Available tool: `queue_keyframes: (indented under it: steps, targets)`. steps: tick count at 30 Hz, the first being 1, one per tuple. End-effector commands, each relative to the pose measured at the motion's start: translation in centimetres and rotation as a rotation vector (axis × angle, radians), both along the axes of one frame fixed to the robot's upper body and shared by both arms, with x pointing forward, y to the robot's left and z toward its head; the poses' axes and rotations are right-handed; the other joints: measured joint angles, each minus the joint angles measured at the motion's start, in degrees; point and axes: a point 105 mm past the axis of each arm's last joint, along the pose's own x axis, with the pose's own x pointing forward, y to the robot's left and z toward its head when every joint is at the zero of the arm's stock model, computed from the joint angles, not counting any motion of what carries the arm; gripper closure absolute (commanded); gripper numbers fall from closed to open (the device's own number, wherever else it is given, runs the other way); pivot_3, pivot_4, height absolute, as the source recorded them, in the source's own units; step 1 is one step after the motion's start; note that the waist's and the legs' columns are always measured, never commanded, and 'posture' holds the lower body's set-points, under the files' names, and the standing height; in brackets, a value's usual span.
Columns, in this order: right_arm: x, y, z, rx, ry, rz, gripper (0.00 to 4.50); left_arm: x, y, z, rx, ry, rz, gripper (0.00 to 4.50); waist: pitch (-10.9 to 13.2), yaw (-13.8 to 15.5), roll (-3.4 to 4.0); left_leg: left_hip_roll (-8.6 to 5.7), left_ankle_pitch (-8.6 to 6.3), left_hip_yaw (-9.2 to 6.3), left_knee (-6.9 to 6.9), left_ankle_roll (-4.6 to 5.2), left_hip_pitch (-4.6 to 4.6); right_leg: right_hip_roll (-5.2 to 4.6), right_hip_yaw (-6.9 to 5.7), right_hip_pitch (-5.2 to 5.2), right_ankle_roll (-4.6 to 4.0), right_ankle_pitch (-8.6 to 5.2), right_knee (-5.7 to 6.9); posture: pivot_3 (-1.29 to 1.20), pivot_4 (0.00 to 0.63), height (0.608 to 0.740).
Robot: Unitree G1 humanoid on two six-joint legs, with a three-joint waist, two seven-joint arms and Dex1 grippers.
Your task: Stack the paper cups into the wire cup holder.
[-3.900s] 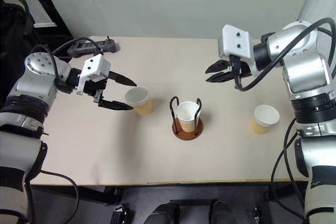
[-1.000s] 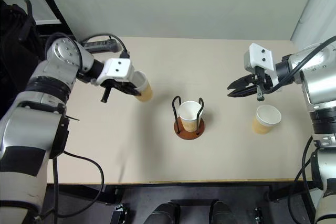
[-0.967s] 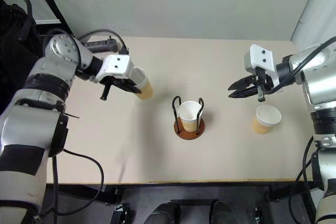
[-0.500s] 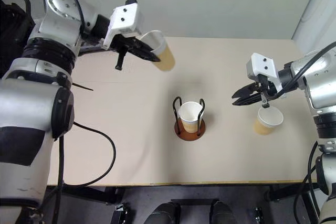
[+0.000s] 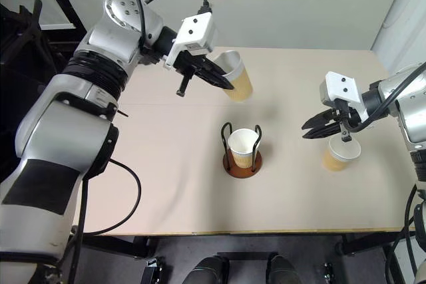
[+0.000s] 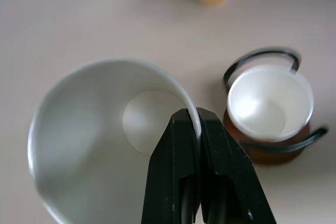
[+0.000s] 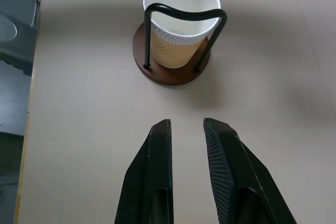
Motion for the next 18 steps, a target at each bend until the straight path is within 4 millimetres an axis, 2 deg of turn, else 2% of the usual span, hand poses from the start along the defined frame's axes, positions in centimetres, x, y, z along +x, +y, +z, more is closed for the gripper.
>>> queue_keyframes:
  steps: [1, 6, 10, 18]
  targets:
    - [-0.4, 0.3, 0.5, 0.007, -0.021, 0.034, 3.58, -1.4, -1.1, 0.9, -0.009, 0.011, -0.093, 4.44, 0.0, 0.0, 0.00, 0.03, -0.01, 0.02, 0.08, 0.03, -0.01, -0.02, 0.03, 0.02, 0.04, 0.05, -0.02, 0.00, 0.150, 0.740]
    - [0.2, 1.3, 1.4, 0.104, -0.073, 0.062, 3.58, -2.3, -1.9, 0.9, -0.004, 0.040, -0.151, 4.44, 0.0, 0.0, 0.01, 0.05, -0.05, 0.25, 0.38, 0.15, 0.04, 0.00, 0.09, 0.11, 0.14, 0.24, -0.03, 0.00, 0.150, 0.740]
    - [0.9, 1.6, 2.4, 0.205, -0.102, 0.057, 3.58, -2.7, -1.9, 0.5, 0.017, 0.055, -0.171, 4.44, 0.0, -0.1, 0.01, 0.06, -0.02, 0.38, 0.56, 0.24, 0.08, -0.02, 0.23, 0.20, 0.20, 0.40, -0.04, 0.00, 0.150, 0.740]
    - [1.8, -0.1, 2.3, 0.238, -0.100, 0.003, 3.58, -3.2, -1.0, -0.6, 0.058, 0.113, -0.176, 4.44, 0.0, 0.0, 0.01, 0.04, 0.02, 0.42, 0.59, 0.30, 0.10, -0.05, 0.35, 0.27, 0.18, 0.47, -0.10, 0.00, 0.150, 0.740]
